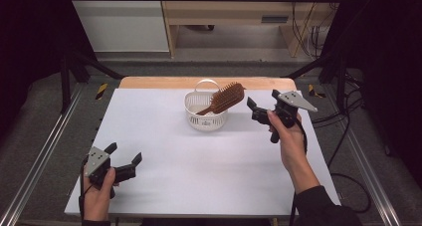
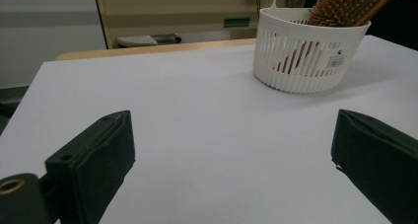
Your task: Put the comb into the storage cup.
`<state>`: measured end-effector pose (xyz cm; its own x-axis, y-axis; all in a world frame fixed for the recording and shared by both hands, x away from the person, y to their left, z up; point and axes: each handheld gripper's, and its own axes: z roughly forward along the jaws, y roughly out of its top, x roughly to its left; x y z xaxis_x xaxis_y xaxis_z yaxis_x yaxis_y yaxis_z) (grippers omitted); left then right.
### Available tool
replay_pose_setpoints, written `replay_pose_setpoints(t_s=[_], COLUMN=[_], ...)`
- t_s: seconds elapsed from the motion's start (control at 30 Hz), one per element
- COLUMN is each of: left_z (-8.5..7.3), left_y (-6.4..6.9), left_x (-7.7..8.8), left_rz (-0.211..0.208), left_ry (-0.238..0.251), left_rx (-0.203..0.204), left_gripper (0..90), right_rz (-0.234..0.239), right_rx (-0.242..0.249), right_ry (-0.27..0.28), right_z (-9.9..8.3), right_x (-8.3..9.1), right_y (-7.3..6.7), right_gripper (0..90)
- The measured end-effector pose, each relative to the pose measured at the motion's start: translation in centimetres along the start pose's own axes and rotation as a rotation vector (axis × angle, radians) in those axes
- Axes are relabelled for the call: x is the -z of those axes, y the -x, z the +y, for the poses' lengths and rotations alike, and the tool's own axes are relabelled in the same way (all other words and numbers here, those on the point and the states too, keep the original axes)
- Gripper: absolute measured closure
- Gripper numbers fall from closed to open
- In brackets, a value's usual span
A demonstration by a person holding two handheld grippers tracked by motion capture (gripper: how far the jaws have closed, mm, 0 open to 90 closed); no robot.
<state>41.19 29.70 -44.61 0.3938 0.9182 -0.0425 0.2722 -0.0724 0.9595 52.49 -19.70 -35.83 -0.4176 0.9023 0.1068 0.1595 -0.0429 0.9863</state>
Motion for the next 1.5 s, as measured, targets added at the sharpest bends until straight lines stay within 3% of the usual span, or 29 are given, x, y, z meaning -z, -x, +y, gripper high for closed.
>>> replay_pose_setpoints(t_s=[0.33,0.8,1.0,1.5], left_z=[-0.2,-0.5,-0.5,-0.5], left_y=[-0.8,-1.2,-1.6,-1.6], left_x=[0.6,1.5,1.8,2.0], left_rz=[0.026,0.018,0.014,0.007], left_ry=[0.003,0.023,0.05,0.081], left_rx=[0.007,0.025,0.04,0.033], left_gripper=[3.1,3.1,3.2,3.2], right_rz=[-0.007,-0.036,-0.038,-0.035], right_rx=[0.045,0.079,0.079,0.069], right_ry=[0.006,0.026,0.009,-0.001], right_z=[-0.4,-1.3,-2.3,-4.6], right_x=[2.3,4.9,5.9,8.3], right_y=[1.1,2.5,2.8,4.0], right_gripper=[4.3,4.4,3.9,4.2])
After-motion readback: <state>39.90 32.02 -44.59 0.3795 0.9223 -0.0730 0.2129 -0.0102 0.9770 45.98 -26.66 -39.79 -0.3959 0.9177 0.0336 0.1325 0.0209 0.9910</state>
